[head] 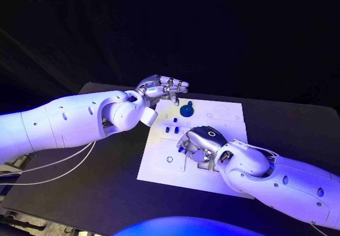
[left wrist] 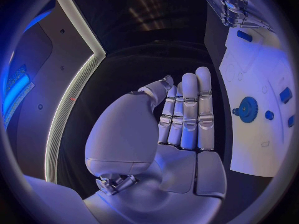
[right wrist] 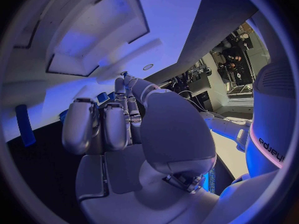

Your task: Assemble the parts on the task board

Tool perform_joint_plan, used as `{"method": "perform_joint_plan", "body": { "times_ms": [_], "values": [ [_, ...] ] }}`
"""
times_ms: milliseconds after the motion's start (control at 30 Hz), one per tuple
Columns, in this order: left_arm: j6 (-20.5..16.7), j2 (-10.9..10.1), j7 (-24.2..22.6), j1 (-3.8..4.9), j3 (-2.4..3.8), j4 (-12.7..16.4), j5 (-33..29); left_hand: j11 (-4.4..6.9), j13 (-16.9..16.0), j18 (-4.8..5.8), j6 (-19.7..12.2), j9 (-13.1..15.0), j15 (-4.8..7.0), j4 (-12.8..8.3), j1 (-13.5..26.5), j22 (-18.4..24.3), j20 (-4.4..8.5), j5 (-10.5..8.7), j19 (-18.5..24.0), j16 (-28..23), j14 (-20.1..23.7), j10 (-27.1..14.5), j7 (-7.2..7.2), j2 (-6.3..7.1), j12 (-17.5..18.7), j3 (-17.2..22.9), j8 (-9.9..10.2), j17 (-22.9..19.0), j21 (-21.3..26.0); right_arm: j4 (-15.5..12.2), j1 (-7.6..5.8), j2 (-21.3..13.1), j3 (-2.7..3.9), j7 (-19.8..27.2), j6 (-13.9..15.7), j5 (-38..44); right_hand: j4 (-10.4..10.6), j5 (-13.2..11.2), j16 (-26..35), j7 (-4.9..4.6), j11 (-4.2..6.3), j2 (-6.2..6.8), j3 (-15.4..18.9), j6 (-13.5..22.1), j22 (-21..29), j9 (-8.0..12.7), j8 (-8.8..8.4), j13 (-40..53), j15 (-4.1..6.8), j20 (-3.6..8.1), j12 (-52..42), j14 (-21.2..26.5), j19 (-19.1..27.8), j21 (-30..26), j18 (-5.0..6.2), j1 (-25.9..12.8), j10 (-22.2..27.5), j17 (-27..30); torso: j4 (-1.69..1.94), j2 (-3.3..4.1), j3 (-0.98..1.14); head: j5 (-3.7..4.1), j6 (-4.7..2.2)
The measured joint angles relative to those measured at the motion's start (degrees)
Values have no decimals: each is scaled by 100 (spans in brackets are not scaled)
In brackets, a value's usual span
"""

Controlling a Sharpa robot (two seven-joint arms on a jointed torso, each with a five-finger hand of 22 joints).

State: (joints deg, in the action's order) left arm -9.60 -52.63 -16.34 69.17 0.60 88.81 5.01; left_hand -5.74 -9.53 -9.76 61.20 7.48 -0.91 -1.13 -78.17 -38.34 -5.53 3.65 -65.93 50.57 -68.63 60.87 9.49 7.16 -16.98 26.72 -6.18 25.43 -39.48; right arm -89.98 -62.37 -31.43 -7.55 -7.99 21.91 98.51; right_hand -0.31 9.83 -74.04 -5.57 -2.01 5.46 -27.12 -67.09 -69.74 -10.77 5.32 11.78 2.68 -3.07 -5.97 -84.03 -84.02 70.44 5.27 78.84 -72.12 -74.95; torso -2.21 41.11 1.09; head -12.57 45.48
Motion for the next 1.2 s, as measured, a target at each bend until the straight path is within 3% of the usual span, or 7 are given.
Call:
{"method": "perform_joint_plan", "body": {
  "times_ms": [667, 1000, 1200],
  "values": [
    [49, -10, 30, 0, 0, 7, -1, 0, 0, 0, 0, 0, 0, 0, 0, 5, 0, 0, 0, 0, 0, 0, 0, 0, 0, 0, 0, -7, 0, 45, 1, 73, 7, -77, -145, 128, 0, 27, 0, -16, -7, 1, 0, 16, -22, -73, 17, 0, 0, 0, 0, 0, 0, 22, 0, 0, -6, 1, -2, -4, 1, 6, -1],
    [83, -9, 58, 2, 0, 18, -1, 0, 0, -1, 0, 1, 0, 0, 0, 5, 0, 0, 0, 0, 0, 0, 0, 0, 0, 0, 0, -6, 0, 101, -5, 198, 8, -189, -310, 205, 24, 29, 24, -33, -36, 61, 56, 32, 14, -71, 6, -5, 0, 0, 56, 0, 0, -4, 0, -61, 0, 2, 4, 1, -1, 16, 10],
    [95, -13, 73, 3, 0, 24, -1, 0, 0, 0, 0, 1, 0, 0, 0, 5, 0, 0, 0, 0, 0, 0, 0, 0, 0, 0, 0, -6, 0, 110, -8, 213, 9, -234, -333, 229, 66, 39, 44, -199, -162, 169, 130, 305, 68, -25, -145, -28, -120, -70, 198, -8, 69, -75, 1, -233, 281, 2, 1, 0, -3, 10, 21]
  ]
}}
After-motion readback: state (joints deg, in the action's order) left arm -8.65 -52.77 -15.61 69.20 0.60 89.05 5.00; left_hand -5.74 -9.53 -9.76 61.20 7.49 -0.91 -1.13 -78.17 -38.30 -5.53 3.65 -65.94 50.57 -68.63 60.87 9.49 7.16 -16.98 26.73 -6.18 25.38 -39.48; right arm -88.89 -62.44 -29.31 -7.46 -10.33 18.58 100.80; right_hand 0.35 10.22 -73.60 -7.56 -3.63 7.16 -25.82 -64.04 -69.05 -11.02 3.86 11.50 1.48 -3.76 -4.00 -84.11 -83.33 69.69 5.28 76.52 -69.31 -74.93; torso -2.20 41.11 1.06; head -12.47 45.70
